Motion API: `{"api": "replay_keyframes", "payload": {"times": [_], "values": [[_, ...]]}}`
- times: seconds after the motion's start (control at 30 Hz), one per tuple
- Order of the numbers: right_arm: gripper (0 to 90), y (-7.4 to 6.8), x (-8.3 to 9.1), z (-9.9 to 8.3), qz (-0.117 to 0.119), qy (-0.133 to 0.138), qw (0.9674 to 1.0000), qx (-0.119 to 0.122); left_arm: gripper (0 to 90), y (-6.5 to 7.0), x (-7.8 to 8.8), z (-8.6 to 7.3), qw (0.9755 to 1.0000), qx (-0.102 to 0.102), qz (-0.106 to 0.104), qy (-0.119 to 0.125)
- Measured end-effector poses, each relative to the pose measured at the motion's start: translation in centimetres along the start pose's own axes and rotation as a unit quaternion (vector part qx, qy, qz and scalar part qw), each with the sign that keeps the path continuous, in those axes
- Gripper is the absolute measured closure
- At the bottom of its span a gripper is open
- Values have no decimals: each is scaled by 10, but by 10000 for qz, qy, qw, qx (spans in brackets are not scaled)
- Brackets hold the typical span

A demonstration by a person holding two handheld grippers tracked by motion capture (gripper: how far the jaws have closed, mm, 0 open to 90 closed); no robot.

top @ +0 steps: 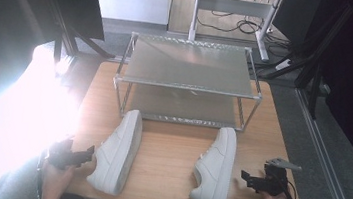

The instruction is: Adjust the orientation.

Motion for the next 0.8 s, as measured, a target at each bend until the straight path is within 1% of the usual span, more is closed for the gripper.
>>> {"api": "replay_keyframes", "payload": {"times": [0.13, 0.17, 0.33, 0.47, 0.63, 0.8], "values": [[1, -2, -1, 0, 50, -14, 10000, 13, 0, 0, -1, -2, 10000, -43, -17, -69], [2, -3, -1, 0, 54, -30, 10000, 27, 0, 1, -2, -2, 9999, -95, 18, -93], [7, -3, -1, 0, 60, -8, 10000, 17, 0, 1, -1, -1, 9999, -115, 18, -37], [8, -3, -1, 0, 77, -18, 10000, 3, 0, 0, -1, -2, 9999, -136, 32, -86], [8, -3, -2, 0, 75, -25, 10000, 9, 0, 2, -2, -3, 9998, -176, 14, -117], [11, -2, -1, 0, 44, -3, 10000, -14, 0, 5, -1, -2, 9998, -182, -83, -89]]}}
Point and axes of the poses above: each handheld gripper's, and its own axes: x roughly backward along the jaws, z roughly out of its top, y roughly to its right, the point moved 7 cm from there along -x, roughly forward along the jaws, and after that the axes turned 5 degrees about z, right-handed, at the moved point
